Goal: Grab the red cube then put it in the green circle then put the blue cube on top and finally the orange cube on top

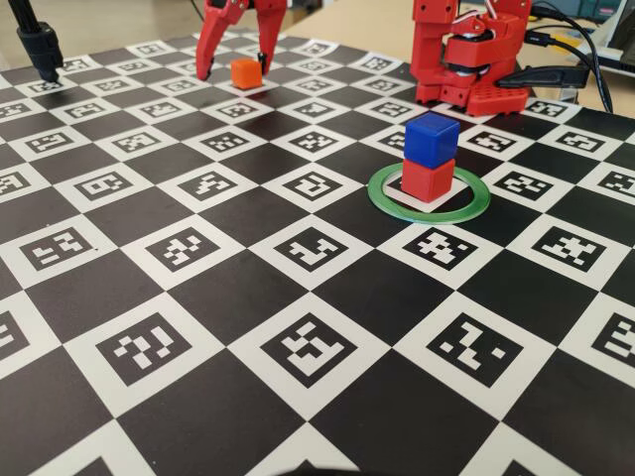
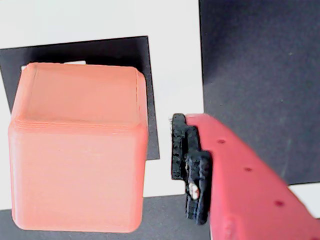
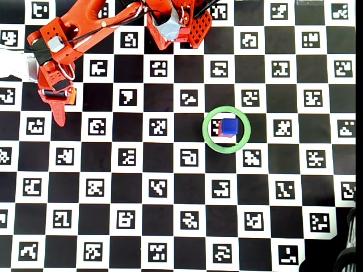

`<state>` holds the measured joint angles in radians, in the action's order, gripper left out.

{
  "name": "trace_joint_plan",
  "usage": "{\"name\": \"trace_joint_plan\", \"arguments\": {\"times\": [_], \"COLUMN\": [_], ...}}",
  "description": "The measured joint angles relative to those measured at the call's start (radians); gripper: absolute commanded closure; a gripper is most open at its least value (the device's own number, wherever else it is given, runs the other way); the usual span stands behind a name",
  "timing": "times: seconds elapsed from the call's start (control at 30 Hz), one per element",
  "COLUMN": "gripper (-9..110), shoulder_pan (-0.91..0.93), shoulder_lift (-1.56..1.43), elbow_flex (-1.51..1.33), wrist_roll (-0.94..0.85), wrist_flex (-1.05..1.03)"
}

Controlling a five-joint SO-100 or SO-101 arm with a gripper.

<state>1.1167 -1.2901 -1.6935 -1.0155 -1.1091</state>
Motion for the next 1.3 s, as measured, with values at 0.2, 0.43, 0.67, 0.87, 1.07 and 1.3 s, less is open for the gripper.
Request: {"name": "trace_joint_plan", "arguments": {"times": [0.2, 0.43, 0.67, 0.87, 1.07, 1.3], "gripper": [53, 53, 53, 53, 75, 85], "shoulder_pan": [0.000, 0.000, 0.000, 0.000, 0.000, 0.000], "shoulder_lift": [0.000, 0.000, 0.000, 0.000, 0.000, 0.000], "elbow_flex": [0.000, 0.000, 0.000, 0.000, 0.000, 0.000], "wrist_roll": [0.052, 0.114, 0.129, 0.129, 0.129, 0.129], "wrist_flex": [0.000, 0.014, 0.015, 0.015, 0.015, 0.015]}}
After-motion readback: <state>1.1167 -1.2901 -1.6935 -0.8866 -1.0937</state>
